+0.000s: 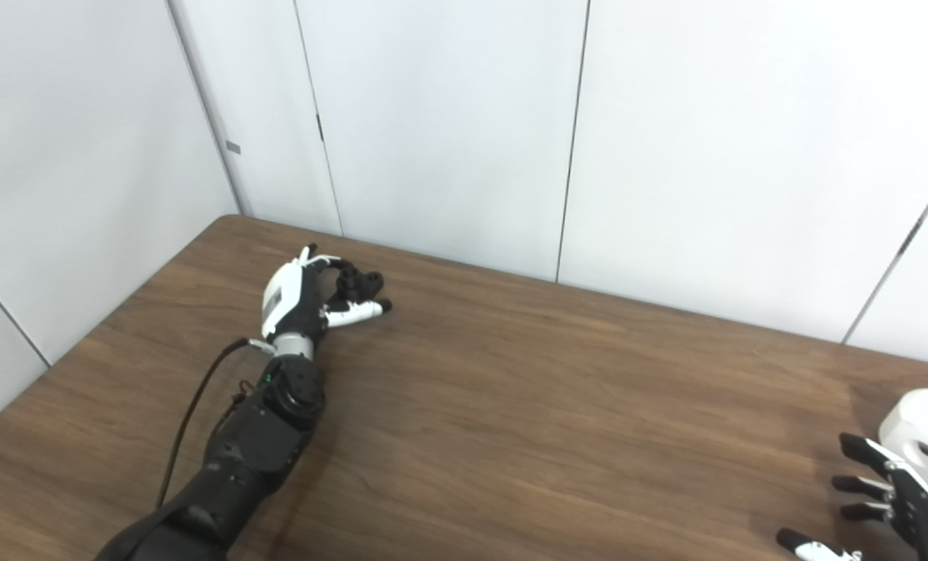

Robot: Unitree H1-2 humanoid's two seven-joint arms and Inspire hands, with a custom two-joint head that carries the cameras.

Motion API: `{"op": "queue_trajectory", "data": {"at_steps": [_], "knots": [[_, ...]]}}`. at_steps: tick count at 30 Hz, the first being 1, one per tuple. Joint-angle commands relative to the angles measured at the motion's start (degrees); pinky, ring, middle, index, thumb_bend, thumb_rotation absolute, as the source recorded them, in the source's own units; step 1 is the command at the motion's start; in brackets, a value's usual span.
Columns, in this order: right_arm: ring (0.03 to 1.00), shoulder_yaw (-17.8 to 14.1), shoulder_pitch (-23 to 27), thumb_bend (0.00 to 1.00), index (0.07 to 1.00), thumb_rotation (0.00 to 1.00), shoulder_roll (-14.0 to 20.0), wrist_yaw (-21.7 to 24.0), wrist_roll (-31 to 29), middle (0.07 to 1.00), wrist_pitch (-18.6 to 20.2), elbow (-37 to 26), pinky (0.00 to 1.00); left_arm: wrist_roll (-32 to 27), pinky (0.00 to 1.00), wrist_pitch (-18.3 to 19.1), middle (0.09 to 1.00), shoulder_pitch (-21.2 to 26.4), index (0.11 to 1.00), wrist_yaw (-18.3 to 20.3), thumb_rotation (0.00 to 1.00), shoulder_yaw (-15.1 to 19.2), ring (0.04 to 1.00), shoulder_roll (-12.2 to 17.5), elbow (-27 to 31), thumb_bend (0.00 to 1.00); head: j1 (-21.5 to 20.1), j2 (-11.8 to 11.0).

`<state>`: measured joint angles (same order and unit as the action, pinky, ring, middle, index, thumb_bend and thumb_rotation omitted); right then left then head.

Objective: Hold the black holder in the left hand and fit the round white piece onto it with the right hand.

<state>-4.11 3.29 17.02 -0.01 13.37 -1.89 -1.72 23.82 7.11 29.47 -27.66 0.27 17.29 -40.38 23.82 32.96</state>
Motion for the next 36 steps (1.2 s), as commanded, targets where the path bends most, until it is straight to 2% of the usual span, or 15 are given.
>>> {"op": "queue_trajectory", "data": {"at_steps": [1,4,10,22,36], "knots": [[0.69,-0.82,0.24,0.71,0.79,0.08,1.53,0.0,0.13,0.813,0.07,-1.25,0.55,0.72,0.97,1.69,0.992,-0.3,0.699,-1.41,0.17,-0.53,1.0,-0.45,-1.96,0.9,-0.06,0.03],[0.684,-0.87,0.16,0.71,0.791,0.09,1.64,0.01,0.19,0.814,-0.15,-1.09,0.54,2.11,1.0,1.51,1.0,-0.08,0.715,-4.02,0.17,-1.1,1.0,-0.42,-3.43,0.89,0.1,0.16],[0.681,-1.02,0.1,0.72,0.79,0.1,1.8,0.07,-0.14,0.818,-0.64,-0.67,0.54,2.17,1.0,1.88,1.0,-0.12,0.723,-5.64,0.17,-1.49,1.0,-0.22,-4.08,0.88,0.24,0.48],[0.685,-1.15,-0.29,0.71,0.794,0.1,2.25,0.6,-0.44,0.821,-0.24,-1.08,0.54,1.93,0.98,1.97,1.0,-0.77,0.717,-6.63,0.18,-1.69,1.0,0.18,-3.9,0.88,0.79,1.2],[0.68,-1.11,-0.24,0.7,0.794,0.11,2.59,0.5,-0.3,0.822,-0.23,-0.82,0.53,1.2,0.96,2.94,0.994,-1.72,0.691,-7.0,0.17,-0.42,1.0,0.1,-3.02,0.87,0.94,1.73]]}}
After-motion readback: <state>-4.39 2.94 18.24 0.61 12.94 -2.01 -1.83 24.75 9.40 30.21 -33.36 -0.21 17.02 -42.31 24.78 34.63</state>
